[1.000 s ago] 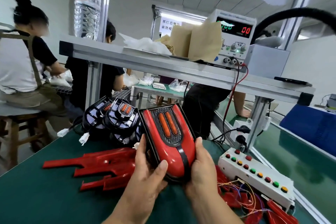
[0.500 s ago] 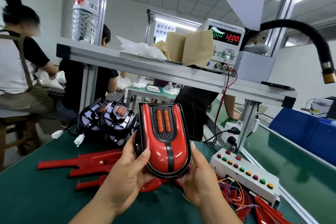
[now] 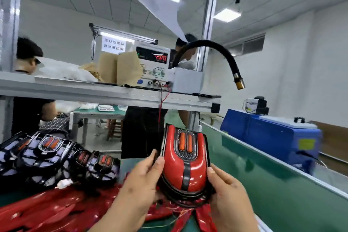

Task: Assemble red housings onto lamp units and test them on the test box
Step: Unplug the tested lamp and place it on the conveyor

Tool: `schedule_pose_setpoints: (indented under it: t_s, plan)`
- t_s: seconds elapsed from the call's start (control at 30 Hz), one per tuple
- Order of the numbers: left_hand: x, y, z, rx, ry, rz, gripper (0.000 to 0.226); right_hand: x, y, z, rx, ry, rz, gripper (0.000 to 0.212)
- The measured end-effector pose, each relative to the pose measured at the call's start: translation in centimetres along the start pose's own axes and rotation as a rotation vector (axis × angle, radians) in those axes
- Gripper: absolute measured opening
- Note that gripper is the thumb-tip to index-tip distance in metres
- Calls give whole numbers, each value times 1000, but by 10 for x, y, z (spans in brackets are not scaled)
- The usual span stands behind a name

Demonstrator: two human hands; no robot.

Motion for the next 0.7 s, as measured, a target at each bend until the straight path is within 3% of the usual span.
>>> schedule_pose_setpoints:
  t_s: [0.13, 0.23, 0.33, 0.53, 0.6, 0.7]
  plan:
    - [21, -91, 18, -41, -3, 140, 45, 53, 83, 15, -182, 108, -41, 33]
    - [59, -151, 33, 25, 93, 240, 35, 69, 140, 30, -315, 77, -76, 22]
    - [98, -200, 43, 141, 288, 143, 34, 76, 178, 49, -351, 48, -171, 18]
    - [127, -228, 64, 155, 465, 37, 21, 64, 220, 92, -469, -106, -253, 22]
    - [131, -232, 70, 145, 497, -3, 20, 69, 220, 101, -483, -112, -308, 13]
    - [135, -240, 76, 157, 518, -59, 26, 84, 210, 117, -462, -72, -442, 18]
Point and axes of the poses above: each hand's wrist, its own z-axis towards the middle knuckle, its own y-axis out of the back of the hand, x = y × z, the point moved 10 cm from there along z, towards the middle knuckle, and after that the axes turned 5 degrees about -x, right-handed, at the moved point
